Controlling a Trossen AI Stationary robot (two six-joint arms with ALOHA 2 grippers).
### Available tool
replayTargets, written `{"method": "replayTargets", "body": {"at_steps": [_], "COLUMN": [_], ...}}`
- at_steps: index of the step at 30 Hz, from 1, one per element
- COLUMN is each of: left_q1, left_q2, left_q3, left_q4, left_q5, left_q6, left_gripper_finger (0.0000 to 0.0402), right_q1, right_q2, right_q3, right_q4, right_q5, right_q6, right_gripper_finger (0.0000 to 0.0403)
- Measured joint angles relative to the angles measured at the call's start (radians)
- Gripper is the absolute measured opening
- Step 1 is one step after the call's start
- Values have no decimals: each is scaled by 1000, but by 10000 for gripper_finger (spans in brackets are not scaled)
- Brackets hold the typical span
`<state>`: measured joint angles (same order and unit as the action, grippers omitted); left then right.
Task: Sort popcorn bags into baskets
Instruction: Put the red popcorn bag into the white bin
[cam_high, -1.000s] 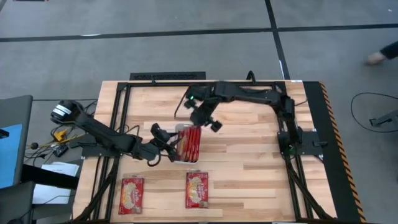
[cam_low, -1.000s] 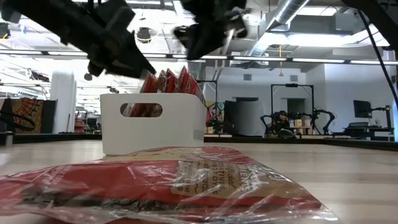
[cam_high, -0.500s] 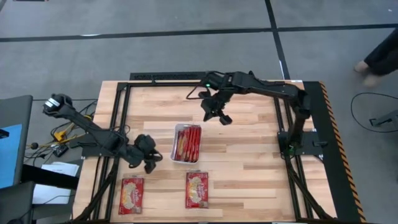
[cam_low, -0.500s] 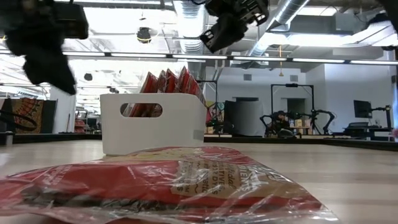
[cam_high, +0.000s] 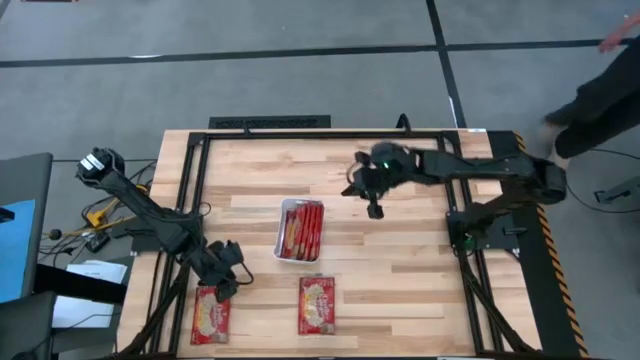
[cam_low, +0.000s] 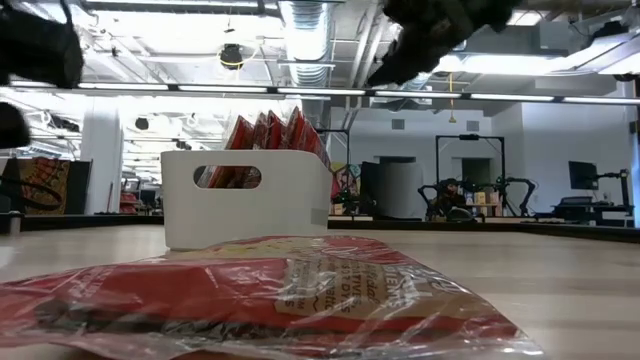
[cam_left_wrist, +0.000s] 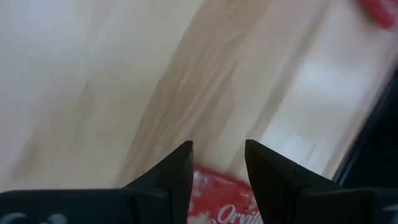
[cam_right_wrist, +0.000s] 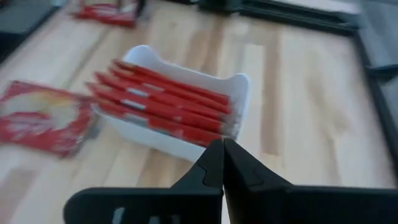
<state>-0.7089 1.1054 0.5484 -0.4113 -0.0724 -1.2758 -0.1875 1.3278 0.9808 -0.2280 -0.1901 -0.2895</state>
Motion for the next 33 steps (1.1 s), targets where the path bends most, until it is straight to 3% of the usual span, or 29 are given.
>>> {"method": "replayTargets", "body": {"at_steps": [6,11,16,20,28,33], "left_q1": [-110,-182,-195,-195,-189,-190], "left_q2": [88,187,300,423,609,623], "left_q3": [8,96,186,234,325,326], "left_q4": [-17,-34,-80,-54,-74,-127], "left_q5": [17,56,62,123,271,285], "left_q6": [-467,-637,-686,-697,-635,-623], "left_gripper_finger": [132,132,132,132,142,121], "right_q1": [103,121,136,153,233,225], "right_q2": [-36,-9,48,90,98,98], "right_q3": [-129,-141,-141,-141,-140,-140], "right_q4": [191,206,212,226,353,404], "right_q5": [302,319,319,319,416,468], "right_q6": [8,-6,56,156,41,22], "right_gripper_finger": [11,20,44,46,7,28]}}
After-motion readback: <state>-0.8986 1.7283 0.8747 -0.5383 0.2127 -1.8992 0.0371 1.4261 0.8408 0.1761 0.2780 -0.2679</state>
